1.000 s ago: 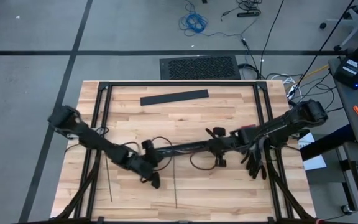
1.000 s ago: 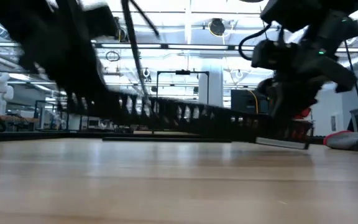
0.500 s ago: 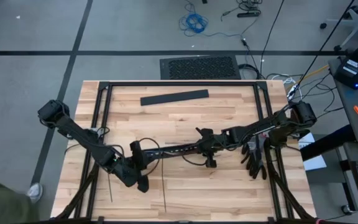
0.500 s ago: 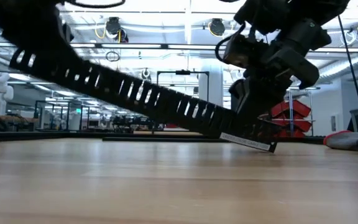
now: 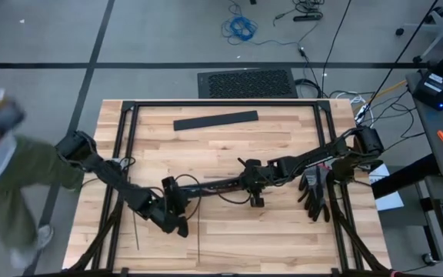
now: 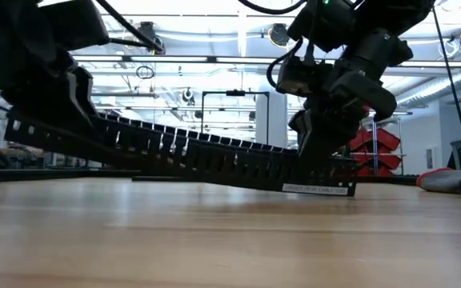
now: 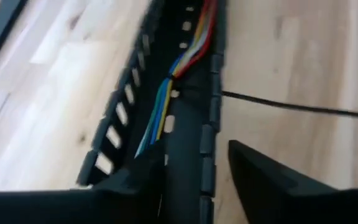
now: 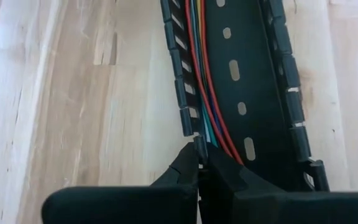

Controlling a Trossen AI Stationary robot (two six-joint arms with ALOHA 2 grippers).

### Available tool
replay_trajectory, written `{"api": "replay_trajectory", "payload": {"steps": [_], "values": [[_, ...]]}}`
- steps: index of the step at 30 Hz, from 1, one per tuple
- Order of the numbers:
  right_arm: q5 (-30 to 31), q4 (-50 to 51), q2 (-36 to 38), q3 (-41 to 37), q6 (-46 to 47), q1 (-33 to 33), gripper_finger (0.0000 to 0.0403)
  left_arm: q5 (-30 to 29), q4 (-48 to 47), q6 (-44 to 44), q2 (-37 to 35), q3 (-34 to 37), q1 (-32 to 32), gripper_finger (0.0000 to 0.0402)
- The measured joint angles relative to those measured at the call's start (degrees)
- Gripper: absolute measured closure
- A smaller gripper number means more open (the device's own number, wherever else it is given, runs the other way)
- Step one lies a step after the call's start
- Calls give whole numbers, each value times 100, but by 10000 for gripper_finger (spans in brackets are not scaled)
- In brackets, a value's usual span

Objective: Ziptie cables
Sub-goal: Put the zip tied cable wires into the black cable duct

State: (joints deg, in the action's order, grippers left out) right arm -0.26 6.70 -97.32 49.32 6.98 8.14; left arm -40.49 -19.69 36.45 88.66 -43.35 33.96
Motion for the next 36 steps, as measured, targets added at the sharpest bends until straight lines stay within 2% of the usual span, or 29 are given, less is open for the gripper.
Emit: {"api": "replay_trajectory", "payload": {"steps": [3, 5, 7, 10, 17, 26, 29, 36], "values": [[10, -44, -1, 8, 146, -3, 399, -76, -370, 465, -54, -6, -9, 193], [-53, -376, -35, 84, 280, 1, 399, -210, -347, 707, -48, -53, -43, 178], [-55, -274, -7, 35, 354, 33, 399, -192, -302, 852, -52, 19, -83, 171], [-56, -291, -30, 74, 458, 62, 399, 166, 288, 650, -12, 128, -74, 169], [-73, -392, -10, 114, 380, 6, 399, -247, 503, 26, -167, -57, -45, 168], [-161, -1244, -96, 109, 131, -142, 395, -376, 440, -235, -476, -114, -25, 168], [-207, -1439, -94, 111, 20, -63, 374, -383, 431, -229, -474, -114, -4, 168], [-237, -1450, -94, 109, 112, -27, 292, -662, 436, -94, -474, -114, 30, 168]]}}
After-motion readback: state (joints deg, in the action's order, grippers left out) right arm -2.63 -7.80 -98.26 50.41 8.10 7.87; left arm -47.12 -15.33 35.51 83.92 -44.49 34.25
